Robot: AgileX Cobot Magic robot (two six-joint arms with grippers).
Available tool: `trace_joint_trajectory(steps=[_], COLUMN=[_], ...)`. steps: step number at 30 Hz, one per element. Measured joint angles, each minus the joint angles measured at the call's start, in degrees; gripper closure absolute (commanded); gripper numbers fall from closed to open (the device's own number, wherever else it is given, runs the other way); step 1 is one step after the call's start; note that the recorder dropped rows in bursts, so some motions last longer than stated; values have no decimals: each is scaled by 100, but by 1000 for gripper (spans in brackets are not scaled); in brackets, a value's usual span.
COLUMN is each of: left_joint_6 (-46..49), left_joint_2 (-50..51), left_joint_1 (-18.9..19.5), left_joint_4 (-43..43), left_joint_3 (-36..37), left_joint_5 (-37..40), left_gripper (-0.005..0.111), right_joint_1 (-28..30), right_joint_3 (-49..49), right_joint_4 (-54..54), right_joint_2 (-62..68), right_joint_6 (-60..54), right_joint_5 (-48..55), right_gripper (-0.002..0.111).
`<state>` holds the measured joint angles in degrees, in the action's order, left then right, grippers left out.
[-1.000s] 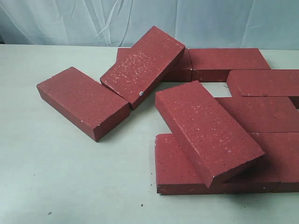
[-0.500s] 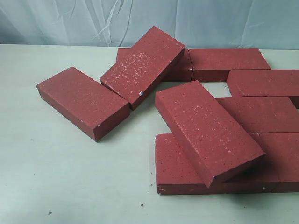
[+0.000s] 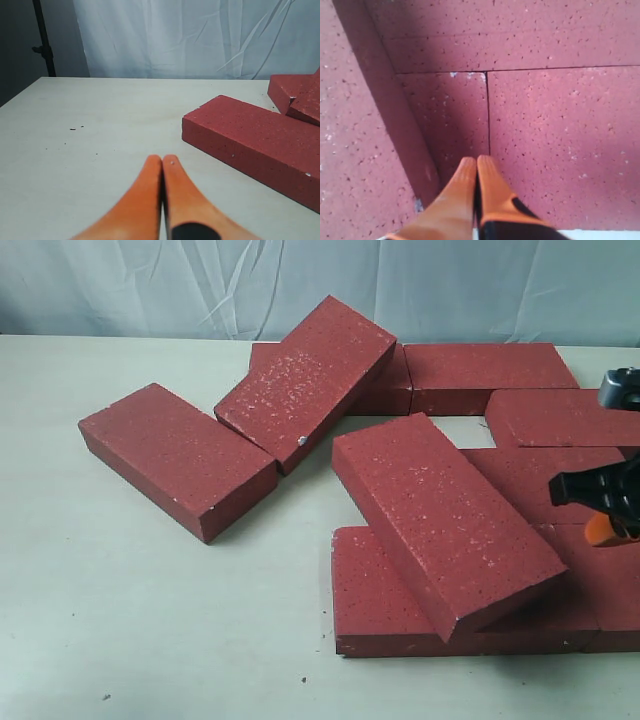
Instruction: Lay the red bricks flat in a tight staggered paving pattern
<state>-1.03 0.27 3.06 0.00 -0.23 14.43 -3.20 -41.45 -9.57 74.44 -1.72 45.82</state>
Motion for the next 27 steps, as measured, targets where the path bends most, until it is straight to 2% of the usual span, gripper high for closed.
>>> trace_joint_trajectory(steps=[6, 16, 27], left_joint_6=[0, 0, 0], left_joint_2=[0, 0, 0], left_joint_1=[0, 0, 0], left_joint_4=[0, 0, 0], left_joint_3=[0, 0, 0], left_joint_5=[0, 0, 0], left_gripper=[107, 107, 107], right_joint_1=[0, -150, -1992], right_joint_3=[0, 0, 0], right_joint_4=[-204, -2016, -3033], right_joint_2=[395, 757, 1076], right_joint_6=[-234, -1838, -2036], right_joint_5=[-95, -107, -714], right_gripper=[109, 109, 109])
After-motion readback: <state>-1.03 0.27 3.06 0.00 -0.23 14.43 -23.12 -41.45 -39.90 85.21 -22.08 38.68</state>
